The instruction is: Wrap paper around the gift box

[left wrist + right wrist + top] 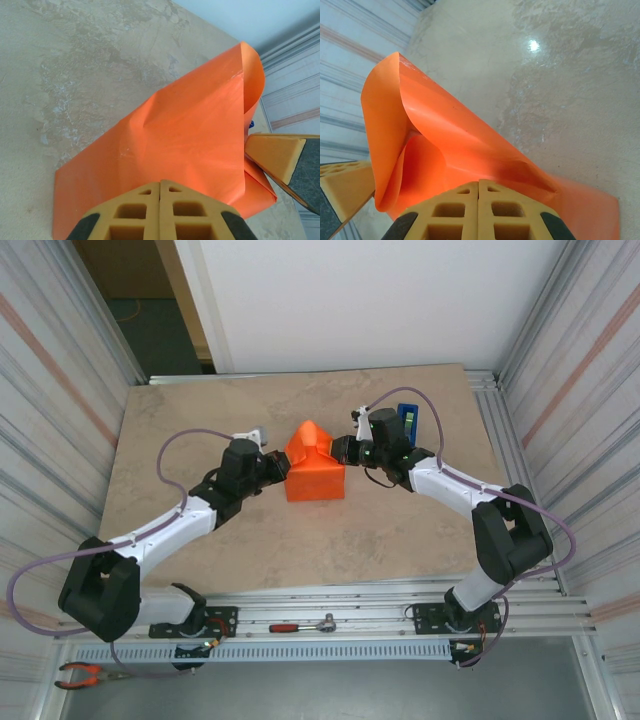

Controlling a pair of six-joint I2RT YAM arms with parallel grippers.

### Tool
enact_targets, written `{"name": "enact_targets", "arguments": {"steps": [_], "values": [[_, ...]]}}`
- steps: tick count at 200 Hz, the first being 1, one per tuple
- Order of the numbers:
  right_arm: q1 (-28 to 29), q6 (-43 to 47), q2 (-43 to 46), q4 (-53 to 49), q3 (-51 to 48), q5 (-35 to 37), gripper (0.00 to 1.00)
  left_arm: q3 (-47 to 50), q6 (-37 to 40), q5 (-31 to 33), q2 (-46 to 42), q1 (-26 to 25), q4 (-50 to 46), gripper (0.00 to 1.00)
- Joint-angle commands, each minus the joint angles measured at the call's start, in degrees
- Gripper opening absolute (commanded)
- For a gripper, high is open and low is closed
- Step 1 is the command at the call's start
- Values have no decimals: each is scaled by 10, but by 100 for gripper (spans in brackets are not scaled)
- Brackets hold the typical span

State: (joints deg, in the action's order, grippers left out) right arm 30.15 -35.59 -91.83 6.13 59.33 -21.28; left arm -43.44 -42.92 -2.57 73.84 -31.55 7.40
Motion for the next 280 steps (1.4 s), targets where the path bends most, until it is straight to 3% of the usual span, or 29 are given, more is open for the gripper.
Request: {"name": "enact_targets", "arguments": {"steps": [1,90,147,224,280], "values": [[9,-15,-17,-60,-26,0,0,2,-7,0,1,-14,0,0],[13,-26,-11,-53,-36,0,0,-17,-16,-7,69,-37,22,0],[19,-32,0,-51,-40,1,0,-66,38,23,39,-32,-35,0],[25,-36,0,-48,-35,-2,0,-91,32,-16,77,-19,-35,0],[38,-42,9,-46,-40,1,0,-94,29,-25,96,-26,-22,11]]}}
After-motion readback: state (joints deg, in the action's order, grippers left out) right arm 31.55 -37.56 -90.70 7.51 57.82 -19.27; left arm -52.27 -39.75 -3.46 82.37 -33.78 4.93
